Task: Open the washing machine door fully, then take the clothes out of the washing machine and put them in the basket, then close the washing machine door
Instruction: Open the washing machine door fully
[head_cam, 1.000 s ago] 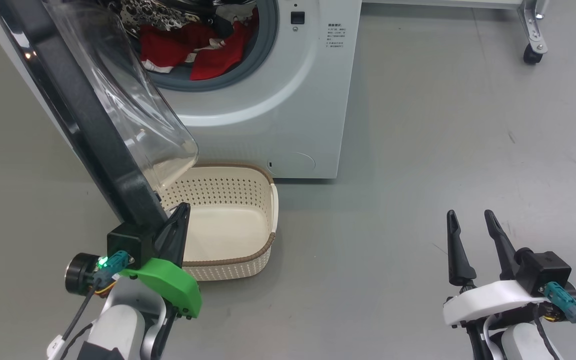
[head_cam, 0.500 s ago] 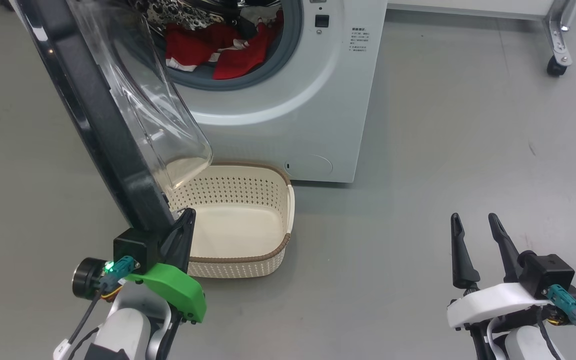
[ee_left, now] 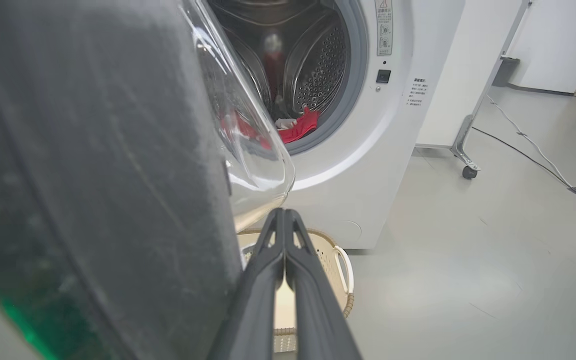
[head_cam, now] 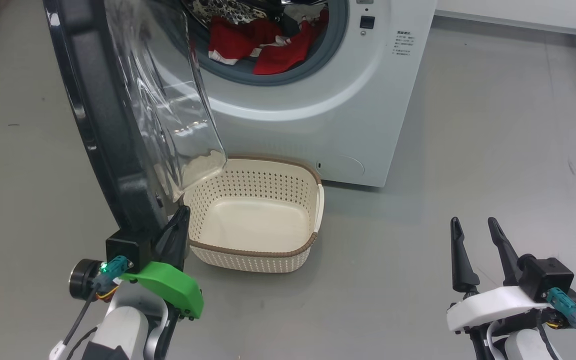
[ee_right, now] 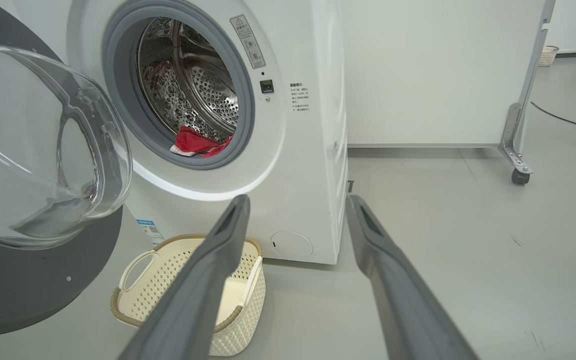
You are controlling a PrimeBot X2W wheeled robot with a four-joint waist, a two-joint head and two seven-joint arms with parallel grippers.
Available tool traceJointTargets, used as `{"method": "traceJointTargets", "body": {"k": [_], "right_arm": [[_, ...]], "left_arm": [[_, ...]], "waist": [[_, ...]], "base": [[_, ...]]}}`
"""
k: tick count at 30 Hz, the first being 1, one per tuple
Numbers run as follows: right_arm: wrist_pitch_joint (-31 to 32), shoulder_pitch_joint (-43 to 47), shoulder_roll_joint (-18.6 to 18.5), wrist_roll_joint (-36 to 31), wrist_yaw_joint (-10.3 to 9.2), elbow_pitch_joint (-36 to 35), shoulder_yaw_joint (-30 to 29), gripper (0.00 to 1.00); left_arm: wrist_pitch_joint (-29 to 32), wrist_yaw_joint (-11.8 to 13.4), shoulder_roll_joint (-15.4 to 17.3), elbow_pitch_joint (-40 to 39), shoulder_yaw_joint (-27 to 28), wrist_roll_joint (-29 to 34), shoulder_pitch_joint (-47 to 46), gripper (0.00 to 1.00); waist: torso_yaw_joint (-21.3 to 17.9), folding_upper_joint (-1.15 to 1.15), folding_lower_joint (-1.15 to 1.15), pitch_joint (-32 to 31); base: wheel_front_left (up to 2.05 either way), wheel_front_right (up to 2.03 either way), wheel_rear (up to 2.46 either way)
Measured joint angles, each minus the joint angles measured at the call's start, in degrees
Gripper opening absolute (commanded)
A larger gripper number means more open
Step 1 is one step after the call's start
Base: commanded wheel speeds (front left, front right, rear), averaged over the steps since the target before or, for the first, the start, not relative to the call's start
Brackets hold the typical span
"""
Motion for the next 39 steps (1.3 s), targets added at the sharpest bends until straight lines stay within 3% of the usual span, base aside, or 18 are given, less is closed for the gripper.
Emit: {"method": "traceJointTargets", "body": {"k": [15,28,39], "right_arm": [[0.0,0.1,0.1,-0.7,0.51,0.5,1.1,1.0],[0.0,-0.2,-0.4,-2.4,0.69,0.8,2.5,1.0],[0.0,-2.8,-1.5,-3.2,1.1,0.2,3.1,1.0]], "left_arm": [[-2.0,1.3,0.1,1.0,3.4,-1.8,-0.6,0.0],[-3.4,3.8,2.9,0.3,10.7,-5.3,-2.0,0.0],[-3.4,4.3,5.6,0.5,17.2,-9.4,-3.6,0.0]], "waist": [[5.8,0.0,0.0,0.9],[7.8,0.0,0.0,5.2],[8.1,0.0,0.0,9.7]], "base": [[0.0,0.0,0.0],[0.0,0.0,0.0],[0.0,0.0,0.0]]}}
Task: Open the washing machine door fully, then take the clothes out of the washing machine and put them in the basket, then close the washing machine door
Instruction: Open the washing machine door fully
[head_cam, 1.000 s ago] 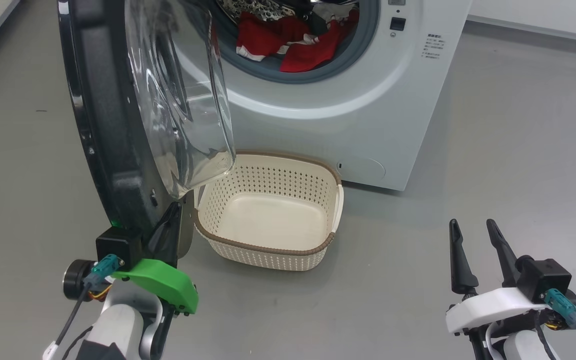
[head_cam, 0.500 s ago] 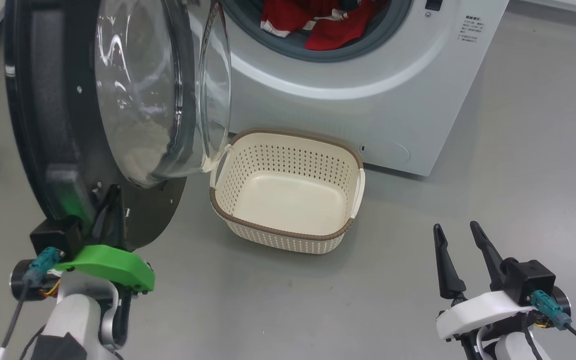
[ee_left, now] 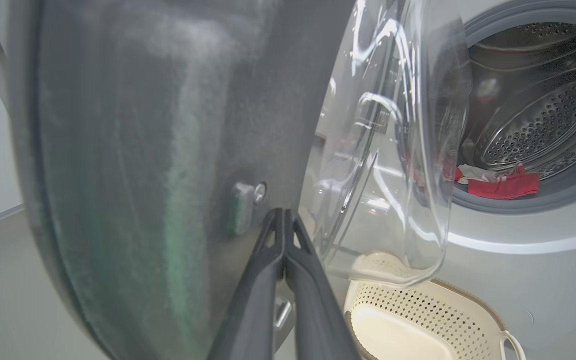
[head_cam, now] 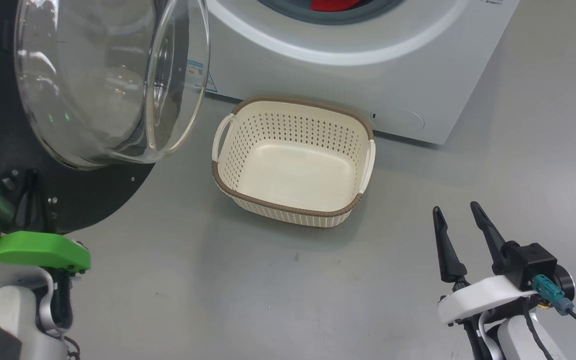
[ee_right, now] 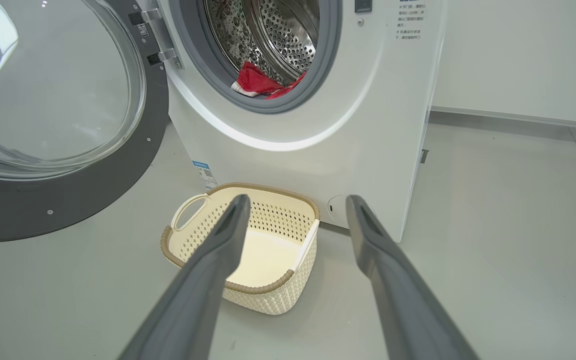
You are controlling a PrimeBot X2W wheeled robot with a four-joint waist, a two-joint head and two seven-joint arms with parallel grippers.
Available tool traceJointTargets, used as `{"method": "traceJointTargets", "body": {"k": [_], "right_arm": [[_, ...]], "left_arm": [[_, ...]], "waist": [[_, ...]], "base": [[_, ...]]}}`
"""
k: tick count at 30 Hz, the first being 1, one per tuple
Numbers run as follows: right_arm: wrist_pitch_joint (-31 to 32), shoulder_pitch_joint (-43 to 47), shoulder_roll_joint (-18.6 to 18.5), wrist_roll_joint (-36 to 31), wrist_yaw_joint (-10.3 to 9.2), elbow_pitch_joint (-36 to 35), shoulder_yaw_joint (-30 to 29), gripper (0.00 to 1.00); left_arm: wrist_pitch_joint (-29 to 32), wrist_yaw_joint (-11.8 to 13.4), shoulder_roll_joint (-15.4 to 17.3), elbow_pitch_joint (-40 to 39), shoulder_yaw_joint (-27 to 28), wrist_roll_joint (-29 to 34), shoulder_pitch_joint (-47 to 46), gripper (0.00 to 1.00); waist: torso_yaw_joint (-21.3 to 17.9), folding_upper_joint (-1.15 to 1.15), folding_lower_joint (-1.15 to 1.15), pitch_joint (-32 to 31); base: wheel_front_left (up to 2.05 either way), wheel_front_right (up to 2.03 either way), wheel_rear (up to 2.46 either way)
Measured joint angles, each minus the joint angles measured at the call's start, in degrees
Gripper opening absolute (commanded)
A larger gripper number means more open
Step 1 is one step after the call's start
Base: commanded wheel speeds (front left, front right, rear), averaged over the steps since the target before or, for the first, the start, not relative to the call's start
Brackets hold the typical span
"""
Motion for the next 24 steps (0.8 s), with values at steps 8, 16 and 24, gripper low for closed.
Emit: {"method": "traceJointTargets", "body": {"k": [8,16,24], "right_arm": [[0.7,-1.2,-0.6,-0.6,0.18,-0.5,0.8,1.0],[1.3,-2.7,-1.5,-0.8,0.41,-1.7,1.3,1.0],[1.5,-3.3,-2.9,-1.3,0.41,-2.3,0.8,1.0]], "left_arm": [[0.0,0.5,3.4,0.4,3.9,-1.7,-1.6,0.0],[0.0,-0.1,5.1,1.0,5.7,-3.4,-4.1,0.0],[0.0,-0.6,6.0,2.2,7.6,-5.4,-6.2,0.0]], "waist": [[-0.5,0.0,0.0,3.4],[-1.2,0.0,0.0,7.0],[-1.4,0.0,0.0,10.0]], "base": [[0.0,0.0,0.0],[0.0,0.0,0.0],[0.0,0.0,0.0]]}}
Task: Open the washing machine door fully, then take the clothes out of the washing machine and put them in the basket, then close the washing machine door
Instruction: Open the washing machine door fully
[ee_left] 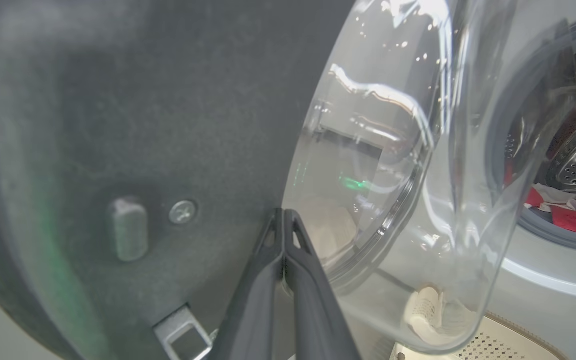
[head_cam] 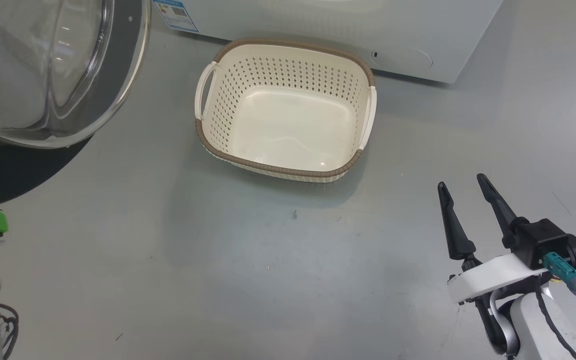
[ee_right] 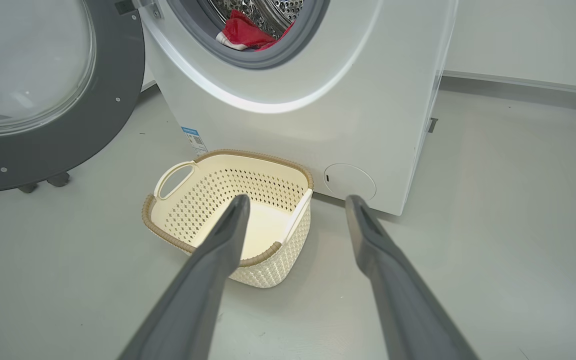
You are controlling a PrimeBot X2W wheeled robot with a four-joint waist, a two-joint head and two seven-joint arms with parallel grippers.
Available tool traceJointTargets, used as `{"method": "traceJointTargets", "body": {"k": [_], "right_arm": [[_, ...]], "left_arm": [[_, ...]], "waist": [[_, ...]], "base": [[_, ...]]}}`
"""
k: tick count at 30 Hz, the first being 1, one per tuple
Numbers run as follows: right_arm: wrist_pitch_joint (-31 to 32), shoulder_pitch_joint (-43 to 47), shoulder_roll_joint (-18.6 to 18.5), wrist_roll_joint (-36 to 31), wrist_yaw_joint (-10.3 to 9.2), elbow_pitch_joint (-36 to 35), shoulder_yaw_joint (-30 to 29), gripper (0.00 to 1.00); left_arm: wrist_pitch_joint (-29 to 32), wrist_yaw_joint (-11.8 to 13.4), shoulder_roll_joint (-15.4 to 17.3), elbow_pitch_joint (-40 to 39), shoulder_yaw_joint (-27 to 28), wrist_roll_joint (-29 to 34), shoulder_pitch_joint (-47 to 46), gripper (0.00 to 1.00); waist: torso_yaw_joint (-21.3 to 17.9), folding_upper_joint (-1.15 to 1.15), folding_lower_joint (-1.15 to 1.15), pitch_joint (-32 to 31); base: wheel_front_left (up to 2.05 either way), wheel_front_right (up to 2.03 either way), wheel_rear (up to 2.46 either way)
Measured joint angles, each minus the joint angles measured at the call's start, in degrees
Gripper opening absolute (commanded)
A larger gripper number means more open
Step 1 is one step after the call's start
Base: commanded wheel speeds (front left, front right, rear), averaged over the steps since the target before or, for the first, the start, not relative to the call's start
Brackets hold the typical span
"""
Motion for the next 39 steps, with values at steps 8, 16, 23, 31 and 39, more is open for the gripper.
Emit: {"method": "traceJointTargets", "body": {"k": [8,16,23,31,39], "right_arm": [[0.5,-0.9,-0.9,-0.1,0.0,-0.9,-0.5,1.0],[0.5,-1.1,-1.2,-0.5,0.01,-1.0,-0.7,1.0],[0.5,-1.9,-1.1,-0.5,0.02,0.1,-1.0,1.0],[-0.3,-2.3,-0.1,0.3,0.43,2.1,-1.1,1.0],[-0.8,-2.3,1.2,1.3,0.44,3.6,-1.8,1.0]], "left_arm": [[0.0,-0.3,1.2,2.1,1.5,-0.9,-2.3,0.0],[-0.6,-0.7,1.6,4.4,1.7,-0.9,-3.2,0.0],[-1.6,-1.0,1.7,6.0,0.0,0.7,-3.4,0.0],[-2.9,-1.6,1.5,6.4,-2.7,3.3,-3.3,0.0],[-3.6,-2.6,-0.2,5.6,-5.5,4.8,-2.1,0.0]], "waist": [[0.1,0.0,0.0,2.5],[0.3,0.0,0.0,3.5],[0.4,0.0,0.0,2.4],[0.0,0.0,0.0,-1.4],[-1.0,0.0,0.0,-6.1]], "base": [[0.0,0.0,0.0],[0.0,0.0,0.0],[0.0,0.0,0.0],[0.0,0.0,0.0],[0.0,0.0,0.0]]}}
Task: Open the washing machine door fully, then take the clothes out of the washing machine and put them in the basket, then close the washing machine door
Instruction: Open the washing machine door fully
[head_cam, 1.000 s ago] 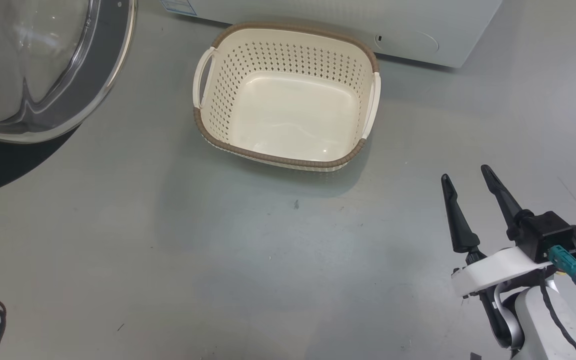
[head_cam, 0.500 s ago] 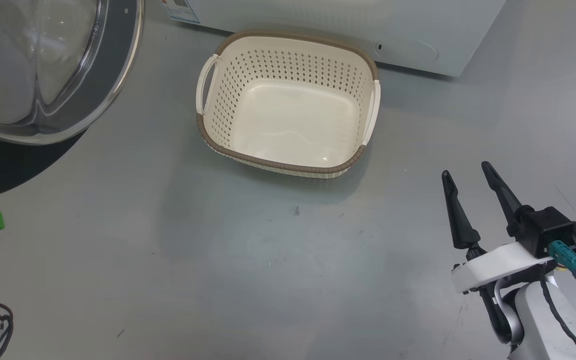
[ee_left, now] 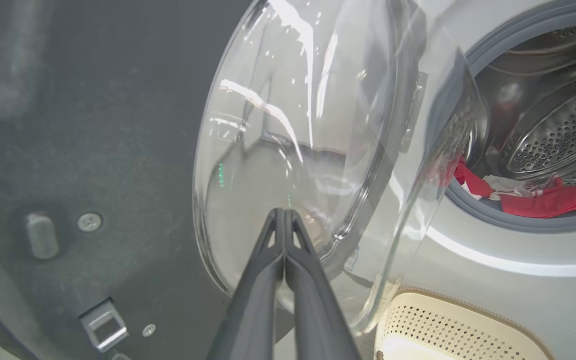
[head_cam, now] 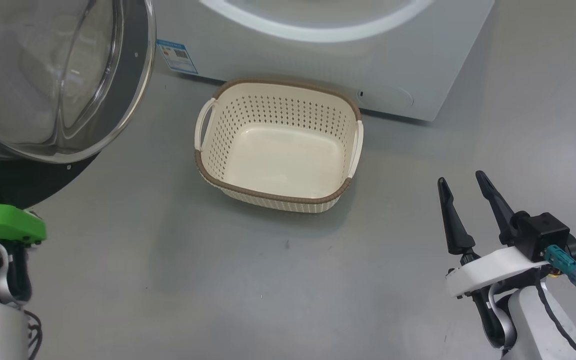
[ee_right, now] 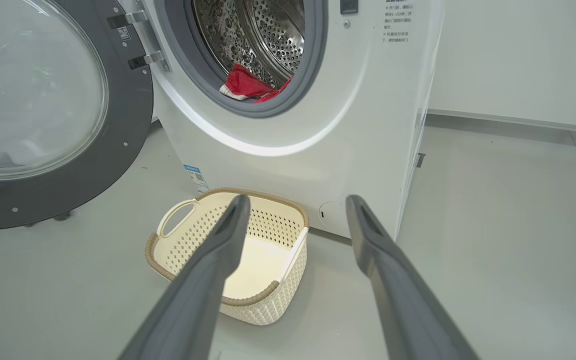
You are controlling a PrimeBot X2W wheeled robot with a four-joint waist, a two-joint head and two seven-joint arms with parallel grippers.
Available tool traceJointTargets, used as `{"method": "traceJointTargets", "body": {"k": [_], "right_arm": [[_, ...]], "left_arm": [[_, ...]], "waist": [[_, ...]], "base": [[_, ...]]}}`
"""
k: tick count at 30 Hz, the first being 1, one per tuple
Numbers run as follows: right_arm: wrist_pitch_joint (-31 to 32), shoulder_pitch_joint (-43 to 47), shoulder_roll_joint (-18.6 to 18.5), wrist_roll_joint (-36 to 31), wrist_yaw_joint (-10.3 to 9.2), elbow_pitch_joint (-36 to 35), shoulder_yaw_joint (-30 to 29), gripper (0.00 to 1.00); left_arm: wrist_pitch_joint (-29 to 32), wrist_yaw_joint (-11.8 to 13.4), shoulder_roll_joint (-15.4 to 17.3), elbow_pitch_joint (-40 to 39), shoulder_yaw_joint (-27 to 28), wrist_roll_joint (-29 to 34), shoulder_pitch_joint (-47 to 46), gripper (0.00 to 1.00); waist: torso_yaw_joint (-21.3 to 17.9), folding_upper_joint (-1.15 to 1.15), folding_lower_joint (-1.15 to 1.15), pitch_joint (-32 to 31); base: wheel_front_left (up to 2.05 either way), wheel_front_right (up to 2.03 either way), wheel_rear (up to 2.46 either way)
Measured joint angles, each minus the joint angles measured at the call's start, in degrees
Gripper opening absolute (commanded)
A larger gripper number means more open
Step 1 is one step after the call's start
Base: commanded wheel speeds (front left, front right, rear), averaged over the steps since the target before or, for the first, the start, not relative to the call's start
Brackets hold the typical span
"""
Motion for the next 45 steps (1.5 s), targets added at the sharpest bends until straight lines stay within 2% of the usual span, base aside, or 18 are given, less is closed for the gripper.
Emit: {"method": "traceJointTargets", "body": {"k": [8,21,29,39,40,42,43,45], "right_arm": [[-0.5,0.3,0.8,1.1,-0.01,1.7,-1.1,1.0],[-0.5,1.7,1.5,1.3,-0.01,2.0,-2.0,1.0],[-0.7,3.1,1.5,1.3,-0.03,1.6,-2.9,1.0],[-0.7,3.8,1.8,1.4,-0.1,0.4,-3.7,1.0],[-0.7,4.0,1.9,1.4,-0.1,0.2,-3.8,1.0],[-0.7,4.5,1.9,1.4,-0.1,0.0,-4.0,1.0],[-0.7,4.7,1.9,1.4,-0.1,-0.1,-4.0,1.0],[-0.7,4.9,1.9,1.3,-0.1,-0.2,-4.1,1.0]], "left_arm": [[0.0,-1.4,-3.3,-0.9,-4.5,2.5,4.5,0.0],[0.0,-4.4,-5.7,-3.1,-11.9,5.3,11.0,0.0],[-0.5,-4.5,-7.4,-5.6,-14.1,6.8,13.0,0.0],[-1.0,-4.4,-8.3,-7.5,-15.3,8.1,15.6,0.0],[-1.0,-4.4,-8.3,-7.8,-15.4,8.2,16.0,0.05],[-1.0,-4.4,-8.4,-8.1,-15.4,8.5,16.6,0.92],[-1.0,-4.4,-8.4,-8.2,-15.4,8.5,16.9,1.0],[-1.0,-4.2,-8.5,-8.3,-15.4,8.6,17.6,1.0]], "waist": [[-1.7,0.0,0.0,-4.9],[-6.7,0.0,0.0,-10.4],[-9.6,0.0,0.0,-12.3],[-11.1,0.0,0.0,-13.3],[-11.2,0.0,0.0,-13.4],[-11.4,0.0,0.0,-13.4],[-11.4,0.0,0.0,-13.4],[-11.5,0.0,0.0,-13.5]], "base": [[0.0,0.0,0.0],[0.0,0.0,0.0],[0.0,0.0,0.0],[0.0,0.0,0.0],[0.0,0.0,0.0],[0.0,0.0,0.0],[0.0,0.0,0.0],[0.0,0.0,0.0]]}}
